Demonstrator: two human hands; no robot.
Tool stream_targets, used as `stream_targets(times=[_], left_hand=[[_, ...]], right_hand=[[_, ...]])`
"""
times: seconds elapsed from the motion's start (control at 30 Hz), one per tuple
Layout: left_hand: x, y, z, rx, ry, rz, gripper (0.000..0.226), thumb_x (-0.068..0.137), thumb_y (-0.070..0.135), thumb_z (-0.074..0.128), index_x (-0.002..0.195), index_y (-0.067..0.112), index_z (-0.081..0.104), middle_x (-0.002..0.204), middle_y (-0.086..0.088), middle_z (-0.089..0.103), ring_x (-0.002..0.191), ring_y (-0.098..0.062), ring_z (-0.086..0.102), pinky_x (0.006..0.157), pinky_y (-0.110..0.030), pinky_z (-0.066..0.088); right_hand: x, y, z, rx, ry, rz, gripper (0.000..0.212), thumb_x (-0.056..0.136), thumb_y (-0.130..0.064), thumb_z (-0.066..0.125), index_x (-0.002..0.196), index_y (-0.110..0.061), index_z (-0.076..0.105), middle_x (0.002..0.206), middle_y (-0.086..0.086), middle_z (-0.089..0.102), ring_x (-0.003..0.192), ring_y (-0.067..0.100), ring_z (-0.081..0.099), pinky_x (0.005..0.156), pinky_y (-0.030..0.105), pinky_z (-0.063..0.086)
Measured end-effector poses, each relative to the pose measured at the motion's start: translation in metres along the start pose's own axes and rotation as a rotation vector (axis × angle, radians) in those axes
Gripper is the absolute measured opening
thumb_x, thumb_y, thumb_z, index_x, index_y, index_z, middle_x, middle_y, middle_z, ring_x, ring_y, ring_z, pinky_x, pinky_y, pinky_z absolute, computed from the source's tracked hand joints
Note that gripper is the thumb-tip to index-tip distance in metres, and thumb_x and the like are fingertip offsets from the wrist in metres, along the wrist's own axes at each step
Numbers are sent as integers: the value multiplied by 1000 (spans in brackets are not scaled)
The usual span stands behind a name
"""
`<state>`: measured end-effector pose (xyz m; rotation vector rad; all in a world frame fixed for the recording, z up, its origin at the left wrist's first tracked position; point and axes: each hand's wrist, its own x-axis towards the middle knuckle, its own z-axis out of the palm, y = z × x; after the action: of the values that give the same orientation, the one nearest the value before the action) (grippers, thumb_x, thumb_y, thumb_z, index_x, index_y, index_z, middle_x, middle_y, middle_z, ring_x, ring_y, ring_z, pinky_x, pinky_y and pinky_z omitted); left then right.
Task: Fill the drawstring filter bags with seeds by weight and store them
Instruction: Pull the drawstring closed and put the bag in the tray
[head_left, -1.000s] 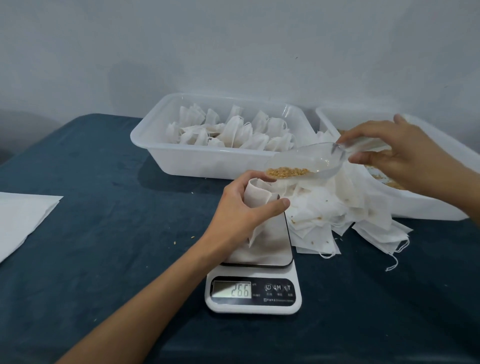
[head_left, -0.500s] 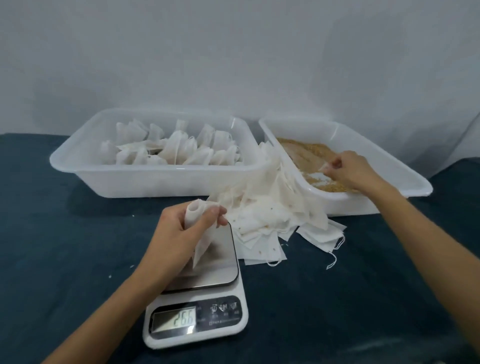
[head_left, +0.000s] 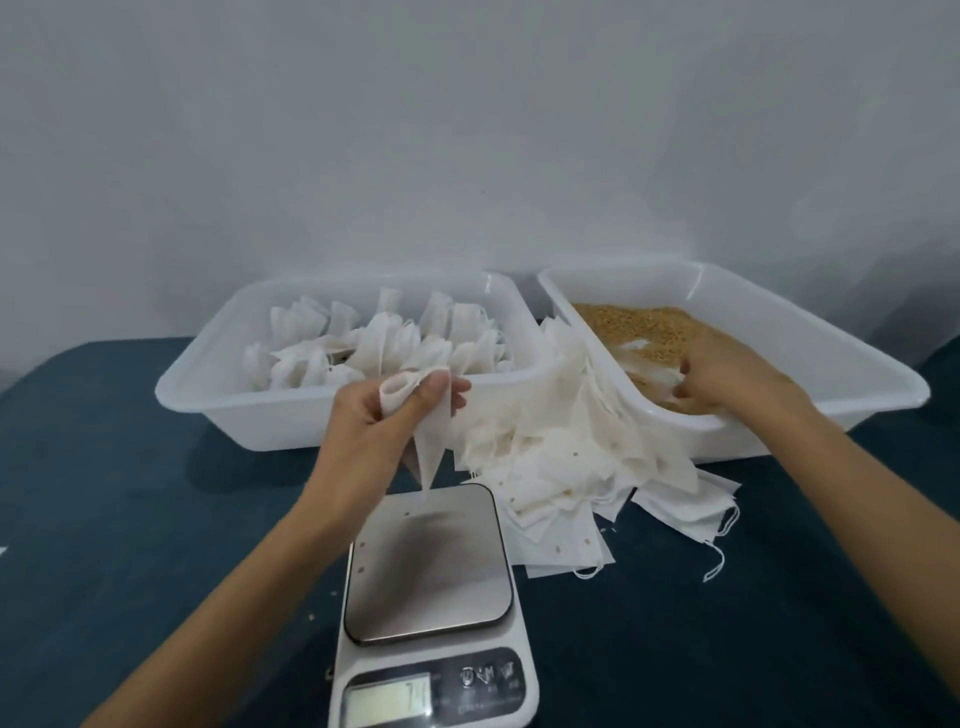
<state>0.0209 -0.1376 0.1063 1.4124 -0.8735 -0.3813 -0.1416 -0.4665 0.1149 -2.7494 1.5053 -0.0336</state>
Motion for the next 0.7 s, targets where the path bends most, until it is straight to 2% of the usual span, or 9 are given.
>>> stream_targets(times=[0.07, 0.13, 0.23, 0.33, 0.4, 0.47, 0.53, 0.6, 0.7], left_hand=[[30, 6, -3, 96, 39, 36, 32, 97, 44, 62, 90, 19, 81, 91, -1, 79, 61, -12, 71, 57, -19, 56], [68, 8, -8, 233, 114, 68, 32, 101, 41, 63, 92, 13, 77, 93, -8, 77, 59, -22, 72, 57, -31, 58], [129, 9, -16, 407, 171, 98, 37, 104, 38, 62, 91, 8, 77, 83, -12, 75, 60, -26, 72, 57, -30, 56], [185, 3, -20, 545, 255, 123, 35, 103, 30, 63, 87, 2, 79, 71, -12, 68, 58, -19, 62, 66, -32, 50], [213, -7, -20, 641, 269, 94, 35, 101, 23, 65, 85, -6, 75, 65, -15, 63, 39, -10, 54, 53, -28, 49], [235, -20, -21, 743, 234, 35, 34, 97, 15, 66, 80, -14, 69, 65, -19, 61, 34, -9, 56, 47, -25, 50], [252, -36, -20, 828, 180, -21, 32, 95, 9, 64, 68, -8, 61, 65, -20, 59, 55, -27, 72, 61, -35, 60], [264, -51, -16, 897, 140, -89, 29, 94, 5, 62, 66, 0, 58, 64, -19, 58, 69, -43, 74, 74, -48, 63], [277, -69, -11, 1024, 73, -159, 42, 95, 2, 60, 55, 8, 47, 53, -11, 49, 61, -36, 68, 66, -40, 59]], right_hand=[[-2, -3, -1, 75, 161, -9, 15, 95, -14, 61, 105, -6, 67, 101, 11, 69, 91, 30, 65, 80, 41, 56], [-6, -11, 0, 175, 318, -49, 20, 98, -15, 53, 107, -6, 68, 101, 11, 69, 91, 32, 64, 80, 44, 55], [-14, -25, 4, 354, 437, -111, 22, 101, -17, 52, 109, -7, 69, 101, 10, 71, 87, 28, 63, 73, 37, 51], [-17, -28, 7, 468, 538, -148, 20, 102, -18, 53, 101, -8, 71, 91, 8, 71, 75, 21, 58, 67, 31, 41], [-17, -25, 6, 589, 596, -161, 21, 102, -22, 55, 97, -11, 71, 84, 3, 70, 72, 18, 59, 66, 31, 43], [-17, -24, 6, 635, 586, -193, 19, 101, -26, 57, 94, -16, 72, 78, -5, 67, 68, 7, 58, 61, 27, 42], [-18, -26, 8, 638, 526, -241, 17, 100, -29, 59, 91, -22, 71, 72, -14, 62, 64, 1, 57, 58, 18, 39], [-19, -27, 9, 664, 502, -283, 14, 99, -27, 61, 89, -24, 70, 66, -18, 58, 67, -9, 57, 55, 10, 38], [-16, -25, 11, 716, 506, -289, 13, 99, -25, 62, 89, -23, 71, 63, -17, 58, 67, -14, 55, 58, 4, 38]])
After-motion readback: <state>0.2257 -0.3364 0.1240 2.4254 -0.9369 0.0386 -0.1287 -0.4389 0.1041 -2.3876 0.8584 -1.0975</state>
